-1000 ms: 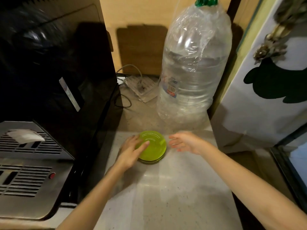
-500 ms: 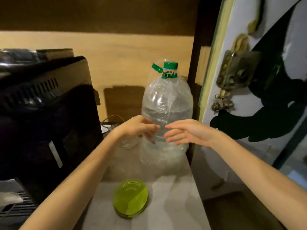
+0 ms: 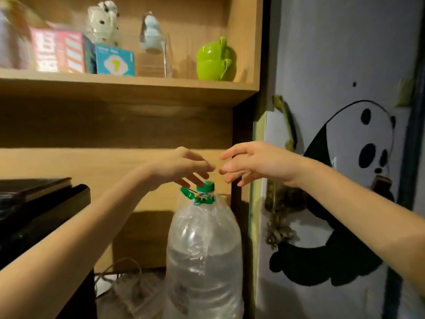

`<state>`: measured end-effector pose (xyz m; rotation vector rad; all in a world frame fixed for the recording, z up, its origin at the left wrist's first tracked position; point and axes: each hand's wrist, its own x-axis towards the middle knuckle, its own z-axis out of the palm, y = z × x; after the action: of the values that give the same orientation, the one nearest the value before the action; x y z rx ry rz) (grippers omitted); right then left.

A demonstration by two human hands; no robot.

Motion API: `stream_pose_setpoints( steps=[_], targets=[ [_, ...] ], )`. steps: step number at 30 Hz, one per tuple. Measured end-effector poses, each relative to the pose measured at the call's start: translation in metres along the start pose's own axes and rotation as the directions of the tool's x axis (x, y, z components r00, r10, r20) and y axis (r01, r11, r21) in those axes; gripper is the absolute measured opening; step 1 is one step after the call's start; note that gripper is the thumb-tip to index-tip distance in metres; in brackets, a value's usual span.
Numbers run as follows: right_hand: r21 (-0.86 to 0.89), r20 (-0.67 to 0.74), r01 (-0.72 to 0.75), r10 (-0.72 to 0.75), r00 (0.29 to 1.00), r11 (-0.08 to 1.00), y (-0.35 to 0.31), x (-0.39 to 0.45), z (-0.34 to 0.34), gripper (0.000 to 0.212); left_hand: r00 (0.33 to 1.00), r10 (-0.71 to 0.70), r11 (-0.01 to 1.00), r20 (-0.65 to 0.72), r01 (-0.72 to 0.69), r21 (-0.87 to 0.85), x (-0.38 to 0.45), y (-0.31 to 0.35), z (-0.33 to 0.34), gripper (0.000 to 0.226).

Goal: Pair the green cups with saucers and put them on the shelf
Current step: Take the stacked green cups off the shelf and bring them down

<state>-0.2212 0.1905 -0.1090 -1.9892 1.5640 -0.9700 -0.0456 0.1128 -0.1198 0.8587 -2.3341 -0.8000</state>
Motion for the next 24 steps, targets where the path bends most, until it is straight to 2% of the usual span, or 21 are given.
stream_pose_setpoints(
  steps=[3,6,10,12,15,19,22,24],
  targets=[
    [-0.054,-0.045,0.063,-0.066,0.997,0.997,-0.015,0.009,-0.024,0.039,0.994,0.064,0.997,-0.094,-0.06,0.046,0.015,0.024,-0.024,0.032],
    [-0.074,-0.11,0.124,-0.132,0.985,0.99,-0.026,0.02,-0.047,0.038,0.978,0.104,0.995,-0.183,-0.103,0.015,0.028,0.042,-0.044,0.044],
    [-0.066,-0.234,0.197,-0.207,0.95,0.978,-0.037,0.042,-0.073,0.038,0.945,0.156,0.988,-0.287,-0.155,0.027,0.047,0.06,-0.063,0.045],
    [-0.081,-0.289,0.23,-0.243,0.926,0.97,-0.041,0.056,-0.085,0.039,0.925,0.227,0.974,-0.306,-0.218,0.064,0.058,0.068,-0.072,0.043],
    [-0.101,-0.372,0.273,-0.291,0.881,0.957,-0.046,0.075,-0.098,0.04,0.866,0.314,0.949,-0.389,-0.296,0.105,0.073,0.073,-0.084,0.048],
    [-0.125,-0.465,0.303,-0.326,0.823,0.945,-0.045,0.106,-0.113,0.04,0.758,0.382,0.924,-0.528,-0.327,0.2,0.102,0.072,-0.096,0.059],
    [-0.159,-0.512,0.311,-0.348,0.785,0.937,-0.044,0.13,-0.121,0.049,0.713,0.404,0.915,-0.574,-0.307,0.262,0.123,0.066,-0.105,0.068],
    [-0.154,-0.511,0.313,-0.347,0.786,0.937,-0.043,0.143,-0.123,0.06,0.719,0.396,0.916,-0.571,-0.262,0.305,0.134,0.067,-0.109,0.078]
  ],
)
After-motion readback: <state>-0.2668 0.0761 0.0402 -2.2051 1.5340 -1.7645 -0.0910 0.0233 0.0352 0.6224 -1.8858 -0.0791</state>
